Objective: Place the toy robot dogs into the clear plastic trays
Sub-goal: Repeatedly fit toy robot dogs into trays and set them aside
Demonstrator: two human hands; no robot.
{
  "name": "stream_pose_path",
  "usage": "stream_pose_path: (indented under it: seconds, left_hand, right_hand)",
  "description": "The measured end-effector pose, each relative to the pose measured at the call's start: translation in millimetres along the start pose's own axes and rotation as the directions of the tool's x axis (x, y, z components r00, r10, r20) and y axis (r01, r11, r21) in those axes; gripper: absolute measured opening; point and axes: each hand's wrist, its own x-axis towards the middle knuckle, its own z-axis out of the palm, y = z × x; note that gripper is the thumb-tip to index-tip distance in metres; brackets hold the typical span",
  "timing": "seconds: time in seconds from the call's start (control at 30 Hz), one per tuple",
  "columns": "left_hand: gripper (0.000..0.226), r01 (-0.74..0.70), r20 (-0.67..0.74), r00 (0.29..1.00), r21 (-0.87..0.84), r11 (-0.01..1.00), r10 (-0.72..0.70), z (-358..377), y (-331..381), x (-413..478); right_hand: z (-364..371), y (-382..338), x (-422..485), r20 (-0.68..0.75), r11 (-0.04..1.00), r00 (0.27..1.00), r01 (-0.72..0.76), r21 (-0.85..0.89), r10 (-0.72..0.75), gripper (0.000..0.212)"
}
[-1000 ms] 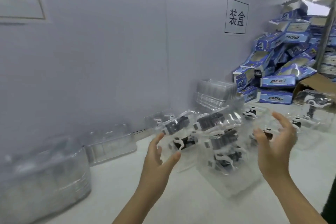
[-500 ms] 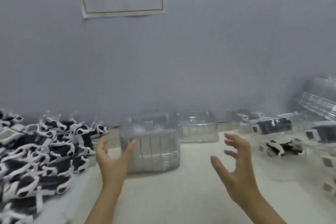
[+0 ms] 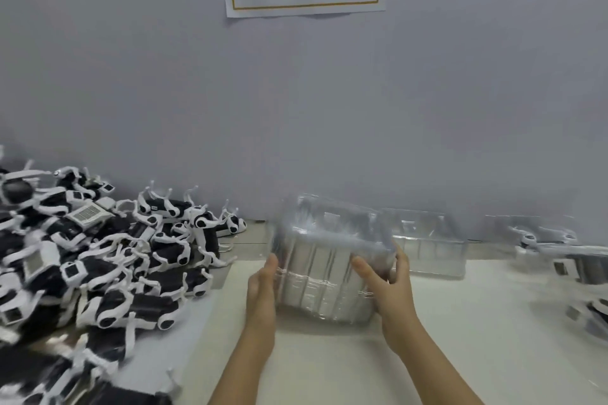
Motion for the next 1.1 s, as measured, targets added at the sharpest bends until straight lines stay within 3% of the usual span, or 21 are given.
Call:
stream_pose_path:
  seconds: [0.1,0.2,0.3,0.43,0.57,0.67,0.77,0.83,0.87,1.0,1.1]
  left_hand:
    - [0.061,-0.128,0.002,0.992,-0.159,0.979,0.13,7.5,20.8,16.4]
    - [0.085,-0.213,0.024,0.973,-0.3,0.93,0.231,33.2,40.1,0.0]
    - [0.089,-0.375,0.045,0.925,-0.044,0.926,0.377,61.1,52.9,-36.2]
    - [0.082,-0.486,0.039,0.872,0.179,0.855,0.487,64.0,69.6,-62.5]
    - [0.074,-0.511,0.097,0.859,0.107,0.853,0.502,66.9,77.0,-76.0]
    - [0.072,-0.521,0.036,0.854,0.039,0.853,0.519,68.7,81.0,-72.7]
    - [0.071,-0.541,0.023,0.841,0.059,0.839,0.54,65.9,80.9,-68.0]
    - [0.064,-0.536,0.064,0.844,0.087,0.84,0.532,61.8,78.1,-64.2]
    - [0.061,-0.528,0.08,0.849,0.102,0.843,0.522,60.0,76.2,-61.5]
    - [0.059,-0.478,0.142,0.876,0.117,0.871,0.462,61.8,67.1,-52.5]
    - [0.064,-0.454,0.212,0.88,0.119,0.883,0.424,64.7,63.2,-50.7]
  right_hand:
    - [4.7,-1.6,-16.8,-0.049,0.966,0.998,-0.018,0.257,0.031,0.079]
    - [17.6,-11.6,-39.2,-0.001,0.869,1.0,-0.025,0.494,0.029,0.054]
    - [29.8,-25.9,-58.8,0.066,0.804,0.997,-0.07,0.59,0.038,0.064]
    - [33.8,-38.9,-78.2,0.013,0.787,0.999,-0.038,0.615,0.038,0.064]
    - [26.7,-43.9,-87.1,-0.046,0.841,0.999,0.034,0.54,-0.011,0.064]
    - [15.0,-52.0,-82.0,-0.047,0.929,0.999,0.029,0.369,-0.013,0.097]
    - [-3.6,-62.0,-68.9,-0.226,0.979,0.967,0.153,0.135,-0.12,0.114]
    - [-14.3,-74.0,-63.8,-0.247,0.964,0.938,0.263,0.042,-0.245,0.107]
    - [-17.7,-78.4,-63.0,-0.191,0.961,0.944,0.276,0.003,-0.27,0.1]
    - [-16.9,-77.1,-63.4,0.096,0.961,0.977,0.203,-0.186,-0.188,0.09]
    - [-4.8,-73.9,-66.5,0.082,0.922,0.964,0.266,-0.281,-0.253,0.056]
